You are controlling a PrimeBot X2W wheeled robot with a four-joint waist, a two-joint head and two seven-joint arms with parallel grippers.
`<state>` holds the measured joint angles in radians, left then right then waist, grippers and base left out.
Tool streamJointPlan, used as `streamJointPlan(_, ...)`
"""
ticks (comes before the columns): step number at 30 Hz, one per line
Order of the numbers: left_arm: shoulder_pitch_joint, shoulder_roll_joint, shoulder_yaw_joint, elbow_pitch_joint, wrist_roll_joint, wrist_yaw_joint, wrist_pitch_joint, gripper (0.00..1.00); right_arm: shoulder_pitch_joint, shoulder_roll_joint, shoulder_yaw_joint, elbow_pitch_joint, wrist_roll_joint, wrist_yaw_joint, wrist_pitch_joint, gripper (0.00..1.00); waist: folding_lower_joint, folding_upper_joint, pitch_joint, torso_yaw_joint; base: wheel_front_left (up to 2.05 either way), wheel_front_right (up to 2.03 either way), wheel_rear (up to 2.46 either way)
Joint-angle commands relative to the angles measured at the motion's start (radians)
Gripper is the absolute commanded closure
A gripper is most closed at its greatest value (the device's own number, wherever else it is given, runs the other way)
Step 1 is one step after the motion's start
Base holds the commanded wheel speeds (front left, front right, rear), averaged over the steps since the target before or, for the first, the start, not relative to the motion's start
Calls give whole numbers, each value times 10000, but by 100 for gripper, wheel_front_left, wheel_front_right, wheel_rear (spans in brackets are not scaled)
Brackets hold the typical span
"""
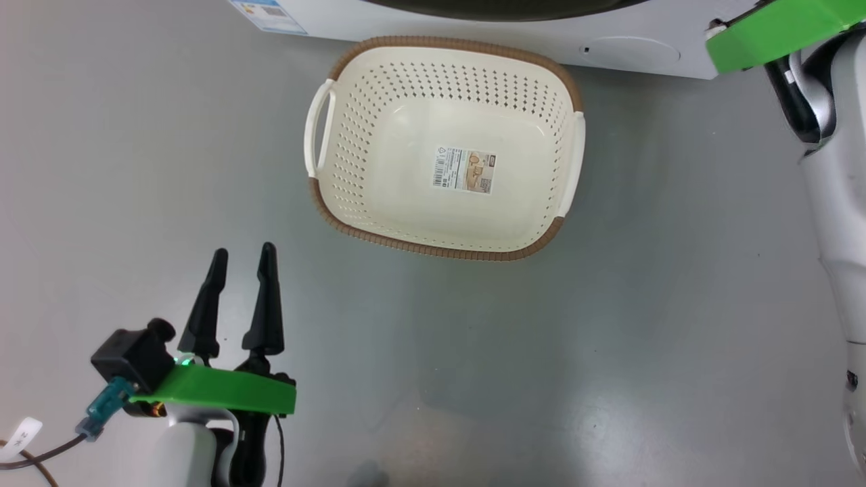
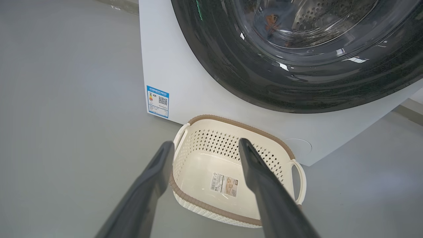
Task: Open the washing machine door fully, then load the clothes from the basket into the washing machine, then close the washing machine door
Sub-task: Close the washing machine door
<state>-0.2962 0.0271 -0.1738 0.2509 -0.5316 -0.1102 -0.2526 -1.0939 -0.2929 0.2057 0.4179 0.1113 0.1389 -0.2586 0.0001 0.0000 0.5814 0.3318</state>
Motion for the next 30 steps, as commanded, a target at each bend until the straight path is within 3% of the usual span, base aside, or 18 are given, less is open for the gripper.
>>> streamJointPlan(1, 12, 231, 262, -157, -4, -65, -92, 0, -222, -24, -258, -110, -107, -82, -32, 100, -1, 0, -22, 51, 0, 0, 0)
streamJointPlan(7, -74, 231, 382, -162, 129, -45, -92, 0, -134, -9, -644, 97, -220, -82, -32, 100, -1, 0, -231, 1, 0, 0, 0)
streamJointPlan(12, -48, 231, 699, -214, 353, -21, -92, 0, 936, 115, -905, -767, -1, -82, -32, 100, -1, 0, -650, -210, 0, 0, 0)
streamJointPlan(13, -33, 231, 782, -193, 401, 5, -92, 0, 1253, 161, -908, -998, 18, -82, -32, 94, -1, 0, -752, -286, 0, 0, 0)
streamJointPlan(14, -24, 231, 864, -179, 453, 18, -92, 0, 1570, 228, -972, -1270, 62, -82, -32, 69, -1, 0, -863, -368, 0, 0, 0)
streamJointPlan(16, 12, 231, 1065, -160, 494, 37, -92, 0, 2259, 349, -1071, -1768, 122, -82, -32, 51, -1, 0, -1110, -549, 0, 0, 0)
streamJointPlan(19, 138, 231, 1401, -25, 602, 76, -92, 0, 3333, 566, -1368, -2412, 225, -82, -32, 0, -1, 0, -1545, -869, 0, 0, 0)
streamJointPlan(30, 1052, 231, 2153, 556, 970, 26, -92, 0, 7028, 1191, -2087, -3295, 343, -82, -32, 0, -1, 0, -3395, -1820, 0, 0, 0)
